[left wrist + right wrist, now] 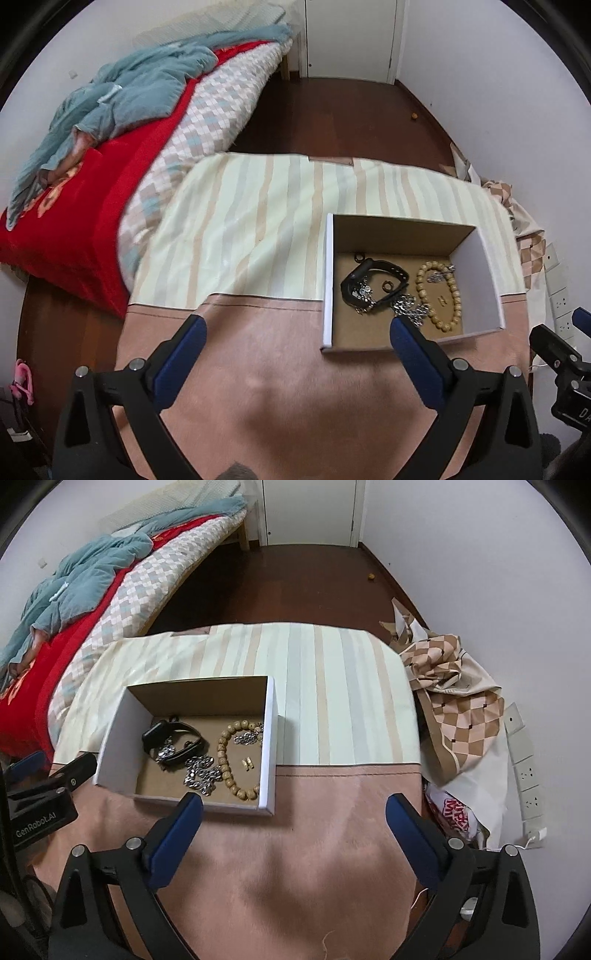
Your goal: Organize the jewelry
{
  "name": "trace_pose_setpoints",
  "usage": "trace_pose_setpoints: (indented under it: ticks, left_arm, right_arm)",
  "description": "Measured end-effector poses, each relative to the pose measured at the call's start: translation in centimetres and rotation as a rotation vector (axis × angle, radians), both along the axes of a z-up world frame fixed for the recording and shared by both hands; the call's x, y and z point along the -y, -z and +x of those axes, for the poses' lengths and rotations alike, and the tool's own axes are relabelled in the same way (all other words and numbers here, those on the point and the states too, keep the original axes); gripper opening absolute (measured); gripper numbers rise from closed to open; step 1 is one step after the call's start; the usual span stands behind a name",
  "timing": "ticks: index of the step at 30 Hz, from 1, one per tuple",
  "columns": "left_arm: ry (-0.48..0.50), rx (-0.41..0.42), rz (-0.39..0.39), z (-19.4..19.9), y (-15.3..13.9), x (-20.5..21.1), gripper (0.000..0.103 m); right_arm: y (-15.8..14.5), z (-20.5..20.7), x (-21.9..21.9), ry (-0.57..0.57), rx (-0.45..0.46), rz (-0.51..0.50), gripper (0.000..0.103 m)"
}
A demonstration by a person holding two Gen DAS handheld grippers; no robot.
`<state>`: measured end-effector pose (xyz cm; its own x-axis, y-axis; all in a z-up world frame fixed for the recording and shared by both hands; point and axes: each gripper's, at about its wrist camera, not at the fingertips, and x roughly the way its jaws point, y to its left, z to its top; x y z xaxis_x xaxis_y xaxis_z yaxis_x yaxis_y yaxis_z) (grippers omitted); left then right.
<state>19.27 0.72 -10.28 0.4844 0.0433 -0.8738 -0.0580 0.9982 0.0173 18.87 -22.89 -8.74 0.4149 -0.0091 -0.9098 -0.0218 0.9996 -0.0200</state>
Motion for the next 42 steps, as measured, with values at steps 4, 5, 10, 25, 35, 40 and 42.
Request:
trace_pose_setpoints:
  ticks: [4, 5, 10, 25, 35, 40, 42]
  left_arm:
    - [-0.003, 0.042, 0.007, -2.9, -3.1, -0.1, 0.101]
    - [-0.003, 0.052, 0.007, -3.6, -3.8, -0.1, 0.101]
    - [-0.011, 0.108, 0.011, -7.4, -7.6, -0.5, 0.101]
    - [0.012, 0.233, 0.001, -16.4, -17.2, -0.4, 0.101]
    - [-0.003, 0.256, 0.000, -17.9, -18.7, -0.3, 0.101]
    - [-0.012, 0.235, -0.005, -16.7, -18.0, 0.0, 0.101]
    - [-0.009, 0.224, -0.010, -16.0, -17.5, 0.3, 0.101]
  right_arm:
    - [-3.1, -2.9, -0.1, 0.007, 0.039, 0.014, 0.100]
    - [-3.9, -3.7, -0.1, 0.009, 0.051, 0.016, 0.100]
    - [-8.2, -7.6, -0.4, 0.004, 0.116, 0.013, 0.100]
    - [-19.9, -17.5, -1.1, 0.011, 0.292, -0.004, 0.100]
    - [-22.5, -20.1, -0.2, 0.015, 0.312, 0.010, 0.100]
    - [-22.1, -19.0, -0.3, 0.010, 0.300, -0.002, 0.101]
    - [-21.8, -18.3, -0.4, 0.010, 0.297, -0.004, 0.103]
